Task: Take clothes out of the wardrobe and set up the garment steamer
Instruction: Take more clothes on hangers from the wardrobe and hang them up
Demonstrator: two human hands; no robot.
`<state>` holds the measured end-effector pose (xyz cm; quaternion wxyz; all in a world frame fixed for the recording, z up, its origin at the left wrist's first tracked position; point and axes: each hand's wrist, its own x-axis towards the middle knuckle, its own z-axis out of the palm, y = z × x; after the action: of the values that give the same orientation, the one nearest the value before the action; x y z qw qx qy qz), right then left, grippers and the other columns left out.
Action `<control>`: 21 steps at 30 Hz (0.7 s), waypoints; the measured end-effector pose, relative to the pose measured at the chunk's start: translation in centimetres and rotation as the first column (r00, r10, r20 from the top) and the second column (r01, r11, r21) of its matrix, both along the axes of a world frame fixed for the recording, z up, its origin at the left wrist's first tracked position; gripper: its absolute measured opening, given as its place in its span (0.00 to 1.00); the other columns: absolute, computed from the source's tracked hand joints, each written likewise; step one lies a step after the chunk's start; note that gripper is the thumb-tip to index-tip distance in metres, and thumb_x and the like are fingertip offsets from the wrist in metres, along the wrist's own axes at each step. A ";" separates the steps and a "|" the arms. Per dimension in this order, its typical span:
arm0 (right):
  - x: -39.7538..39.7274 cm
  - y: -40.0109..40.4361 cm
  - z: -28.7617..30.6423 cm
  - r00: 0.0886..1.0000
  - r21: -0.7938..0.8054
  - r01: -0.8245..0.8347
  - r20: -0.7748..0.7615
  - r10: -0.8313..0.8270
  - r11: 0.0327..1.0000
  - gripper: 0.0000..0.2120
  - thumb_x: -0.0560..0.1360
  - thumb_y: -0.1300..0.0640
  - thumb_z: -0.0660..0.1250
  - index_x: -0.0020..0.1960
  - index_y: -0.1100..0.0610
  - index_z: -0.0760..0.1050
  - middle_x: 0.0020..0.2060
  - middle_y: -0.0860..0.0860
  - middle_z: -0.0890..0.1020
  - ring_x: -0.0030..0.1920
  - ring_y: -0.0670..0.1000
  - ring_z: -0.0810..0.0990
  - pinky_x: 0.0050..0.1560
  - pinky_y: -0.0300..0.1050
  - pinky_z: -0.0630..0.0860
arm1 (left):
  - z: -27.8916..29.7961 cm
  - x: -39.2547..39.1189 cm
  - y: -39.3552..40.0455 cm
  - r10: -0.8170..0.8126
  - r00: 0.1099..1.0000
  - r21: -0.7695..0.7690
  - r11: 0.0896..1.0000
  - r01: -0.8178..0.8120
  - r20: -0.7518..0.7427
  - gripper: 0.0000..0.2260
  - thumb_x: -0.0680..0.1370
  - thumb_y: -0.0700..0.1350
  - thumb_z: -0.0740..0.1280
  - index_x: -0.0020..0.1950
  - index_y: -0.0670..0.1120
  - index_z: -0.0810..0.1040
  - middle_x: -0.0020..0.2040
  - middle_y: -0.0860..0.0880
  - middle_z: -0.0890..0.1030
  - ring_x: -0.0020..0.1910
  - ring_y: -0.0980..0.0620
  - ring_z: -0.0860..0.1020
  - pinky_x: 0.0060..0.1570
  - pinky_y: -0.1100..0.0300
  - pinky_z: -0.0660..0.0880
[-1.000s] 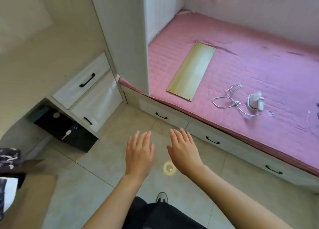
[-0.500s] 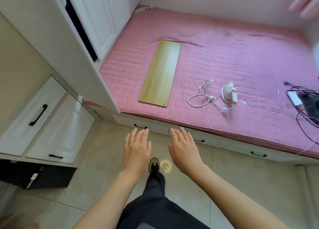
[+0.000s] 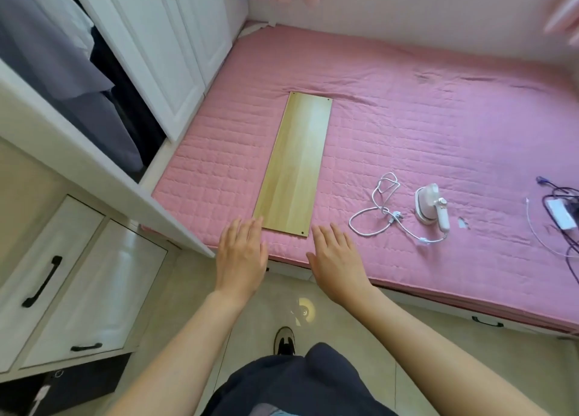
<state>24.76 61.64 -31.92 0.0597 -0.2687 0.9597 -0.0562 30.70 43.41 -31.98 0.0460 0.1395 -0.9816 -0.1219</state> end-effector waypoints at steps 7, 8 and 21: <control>-9.0 -3.6 0.8 0.993 -0.022 -0.119 -0.025 0.119 0.993 0.27 0.74 0.53 0.68 0.69 0.65 0.68 0.63 0.60 0.76 0.67 0.64 0.71 0.65 0.60 0.70 | 0.7 -7.6 -2.7 0.082 0.996 -0.005 0.997 -0.082 -0.019 0.19 0.76 0.42 0.66 0.67 0.41 0.72 0.63 0.42 0.77 0.67 0.39 0.70 0.66 0.43 0.66; -10.3 -4.1 1.0 0.989 -0.019 -0.148 -0.029 0.148 0.989 0.27 0.75 0.53 0.67 0.70 0.65 0.67 0.64 0.60 0.75 0.68 0.64 0.70 0.66 0.60 0.69 | 0.7 -8.7 -3.0 0.095 0.995 -0.008 0.995 -0.095 -0.018 0.19 0.76 0.42 0.66 0.67 0.41 0.72 0.63 0.42 0.77 0.67 0.40 0.70 0.66 0.43 0.66; -25.9 -16.0 5.1 0.816 -0.026 -0.571 -0.125 0.564 0.820 0.27 0.80 0.52 0.58 0.74 0.65 0.58 0.69 0.61 0.68 0.73 0.64 0.60 0.72 0.61 0.60 | 3.9 -18.0 -10.4 0.427 0.902 -0.062 0.900 -0.431 -0.072 0.21 0.79 0.45 0.62 0.71 0.41 0.68 0.68 0.42 0.73 0.71 0.41 0.66 0.69 0.45 0.66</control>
<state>-1.10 45.66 -26.81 0.0115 -0.5470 0.8355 -0.0507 12.69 32.96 -28.06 0.1049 0.3468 -0.9290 -0.0752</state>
